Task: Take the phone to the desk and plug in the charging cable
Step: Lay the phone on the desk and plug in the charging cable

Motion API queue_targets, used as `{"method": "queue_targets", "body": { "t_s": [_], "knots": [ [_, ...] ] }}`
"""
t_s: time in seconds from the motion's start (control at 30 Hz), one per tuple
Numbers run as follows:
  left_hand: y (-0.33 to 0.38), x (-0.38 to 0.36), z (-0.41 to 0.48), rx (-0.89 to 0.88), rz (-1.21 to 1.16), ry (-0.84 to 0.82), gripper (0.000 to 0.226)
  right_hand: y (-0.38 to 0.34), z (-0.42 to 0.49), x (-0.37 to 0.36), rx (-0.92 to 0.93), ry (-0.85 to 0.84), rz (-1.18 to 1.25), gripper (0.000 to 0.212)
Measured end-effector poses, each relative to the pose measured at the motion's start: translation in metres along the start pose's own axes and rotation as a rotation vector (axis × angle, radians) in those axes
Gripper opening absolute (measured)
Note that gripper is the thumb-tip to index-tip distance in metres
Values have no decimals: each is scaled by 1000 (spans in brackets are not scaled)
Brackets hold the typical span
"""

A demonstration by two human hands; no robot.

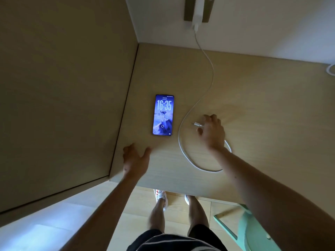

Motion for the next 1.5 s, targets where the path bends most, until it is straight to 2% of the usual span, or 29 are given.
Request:
{"method": "queue_targets", "body": {
  "t_s": [0.17,0.23,0.33,0.47,0.57,0.67,0.77,0.93,1.13,1.5],
  "knots": [
    [-11,6,-2,-3,-40,5,53,-6,9,0,149,57,-192,13],
    [-9,7,2,-13,-53,-12,49,-4,5,2,183,64,-185,11],
    [7,10,11,-57,-79,-20,44,-4,-14,22,193,164,-91,5],
    [40,16,28,-136,-136,6,24,-38,-62,31,297,226,-23,11],
    [70,19,43,-191,-95,21,35,-63,-85,9,310,118,-2,15],
    [98,13,62,-251,-18,7,35,-78,-88,-22,219,-15,58,20],
    [117,-2,84,-251,14,-25,41,-90,-86,-46,112,-58,117,22],
    [131,-36,100,-248,155,-79,72,-93,-84,-74,-65,-49,239,27],
    [135,-51,89,-325,372,-5,114,-87,-83,-82,-173,13,285,25],
    [140,-52,92,-265,463,-72,120,-87,-82,-74,-196,62,366,22]
  ]
}}
Point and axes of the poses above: each hand's wrist, its own z-axis towards the middle knuckle, its own x-axis out of the back of the hand, y = z × x, the point moved 10 cm from there along z, towards the middle knuckle, and after that the axes turned 1 degree about -z, right-handed, at the moved point
